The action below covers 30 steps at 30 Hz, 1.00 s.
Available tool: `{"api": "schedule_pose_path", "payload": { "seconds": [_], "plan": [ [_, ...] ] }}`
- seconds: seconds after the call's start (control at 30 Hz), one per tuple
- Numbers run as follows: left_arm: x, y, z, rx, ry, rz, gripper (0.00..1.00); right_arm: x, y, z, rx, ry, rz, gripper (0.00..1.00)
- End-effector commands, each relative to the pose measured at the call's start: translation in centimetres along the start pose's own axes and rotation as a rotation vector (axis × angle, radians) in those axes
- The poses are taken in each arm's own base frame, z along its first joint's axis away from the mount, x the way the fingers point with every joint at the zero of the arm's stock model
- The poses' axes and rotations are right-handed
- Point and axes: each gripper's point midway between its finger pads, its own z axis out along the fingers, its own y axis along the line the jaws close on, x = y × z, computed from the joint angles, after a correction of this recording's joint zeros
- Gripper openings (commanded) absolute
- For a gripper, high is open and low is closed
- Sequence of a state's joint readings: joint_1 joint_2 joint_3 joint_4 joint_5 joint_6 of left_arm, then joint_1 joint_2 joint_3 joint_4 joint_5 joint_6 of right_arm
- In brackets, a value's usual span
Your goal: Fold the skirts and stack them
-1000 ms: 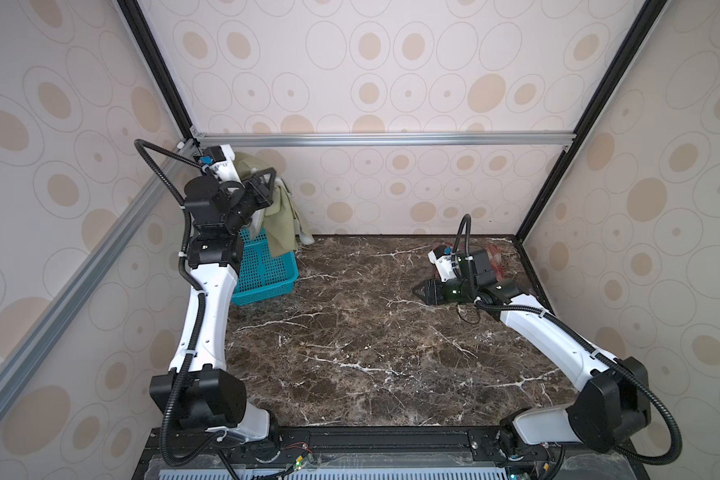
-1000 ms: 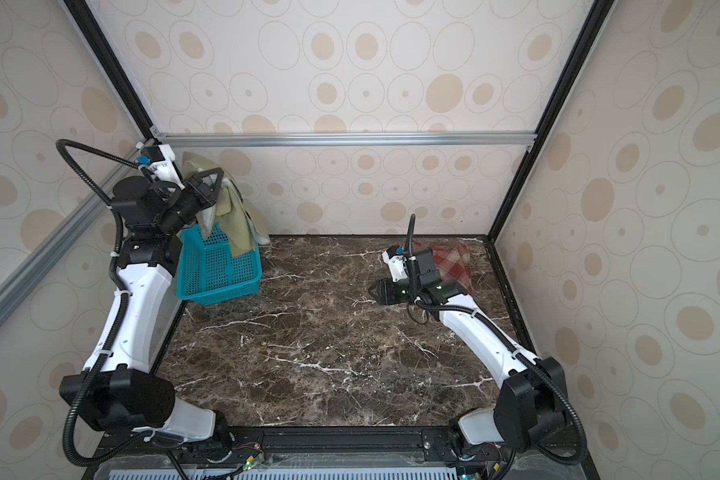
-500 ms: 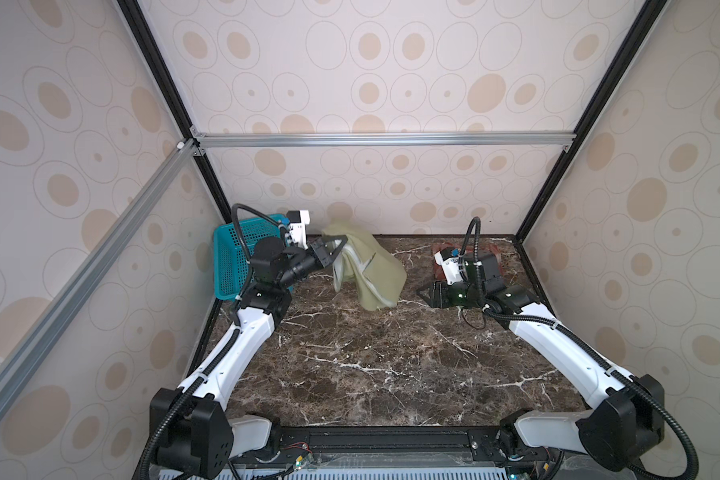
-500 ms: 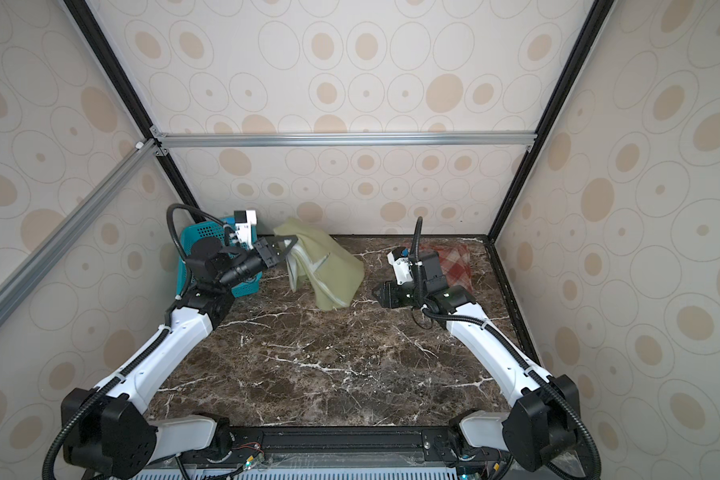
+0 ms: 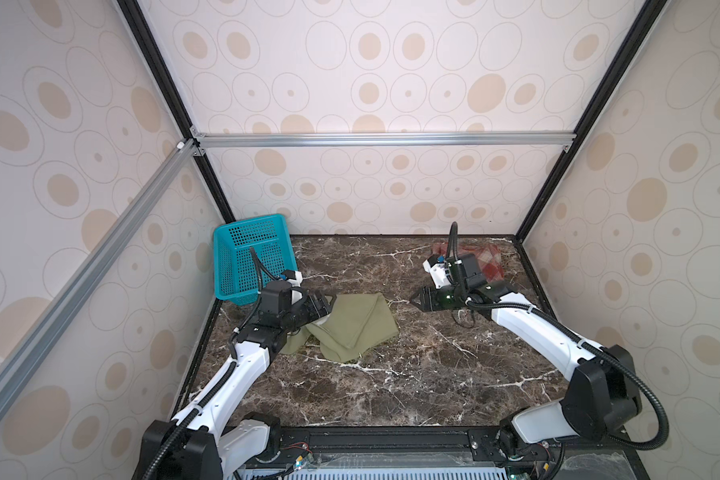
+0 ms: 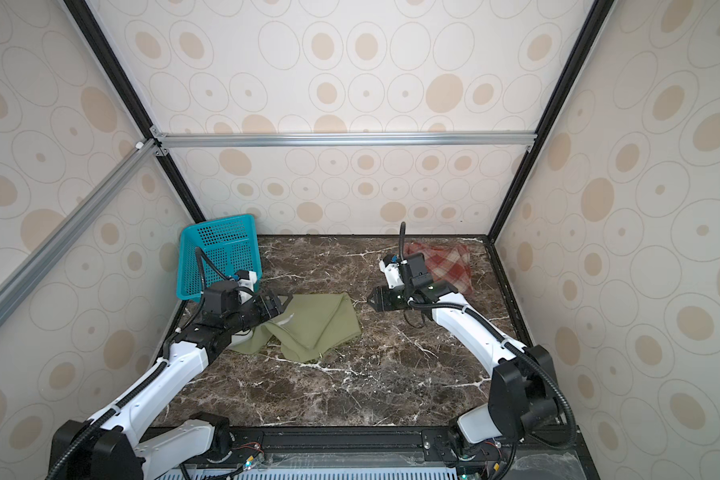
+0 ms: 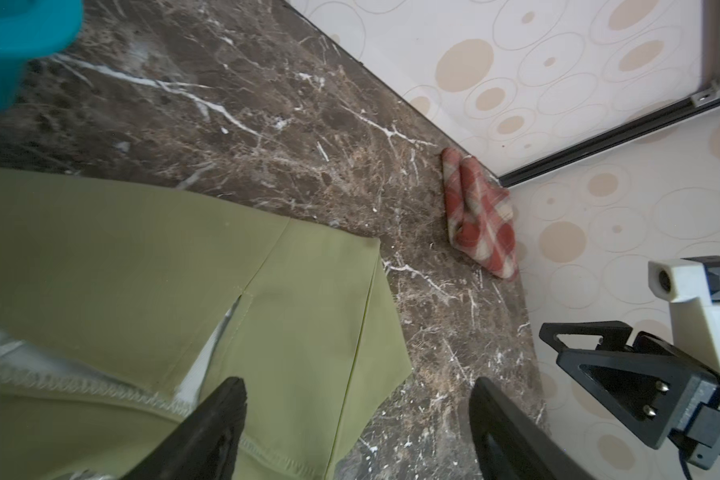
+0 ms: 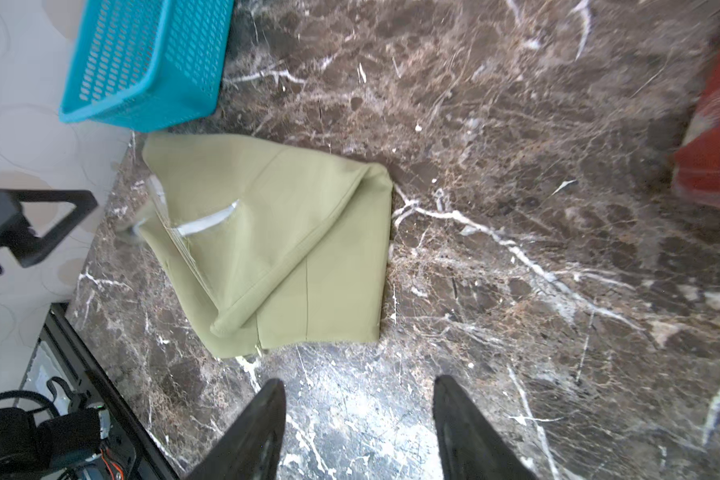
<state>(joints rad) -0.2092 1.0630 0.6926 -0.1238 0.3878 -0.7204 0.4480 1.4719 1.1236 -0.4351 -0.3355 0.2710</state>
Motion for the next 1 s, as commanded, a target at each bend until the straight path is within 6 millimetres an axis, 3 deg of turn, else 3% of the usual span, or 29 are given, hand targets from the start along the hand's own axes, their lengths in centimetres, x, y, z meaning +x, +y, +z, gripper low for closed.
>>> {"api": "schedule_pose_path", "payload": {
  "seconds": [0.0,0.2,0.27,0.6,0.77,0.97],
  "plan": [
    [1.7,2.3,-0.9,-0.104,0.045,0.036,0.84,2.6,1.2,2.2,-0.007,0.099,-0.029,0.60],
    [6.1,3.2,-0.2,-0.051,0.121,-0.047,0.79,5.7,1.7,6.0,-0.016,0.211,-0.024,0.62],
    [7.1,3.0,0.3,-0.045,0.141,-0.037,0.79,6.5,0.8,6.8,0.027,0.234,-0.034,0.62],
    [11.6,-0.6,4.0,-0.020,0.290,0.154,0.76,7.9,-1.1,10.3,0.077,0.296,0.016,0.61],
    [12.6,-0.2,5.6,-0.056,0.335,0.180,0.65,8.0,-1.1,11.0,0.068,0.299,0.040,0.60],
    [11.5,1.4,6.2,-0.190,0.326,0.247,0.60,8.0,-1.1,11.1,0.063,0.295,0.044,0.60]
  ]
}}
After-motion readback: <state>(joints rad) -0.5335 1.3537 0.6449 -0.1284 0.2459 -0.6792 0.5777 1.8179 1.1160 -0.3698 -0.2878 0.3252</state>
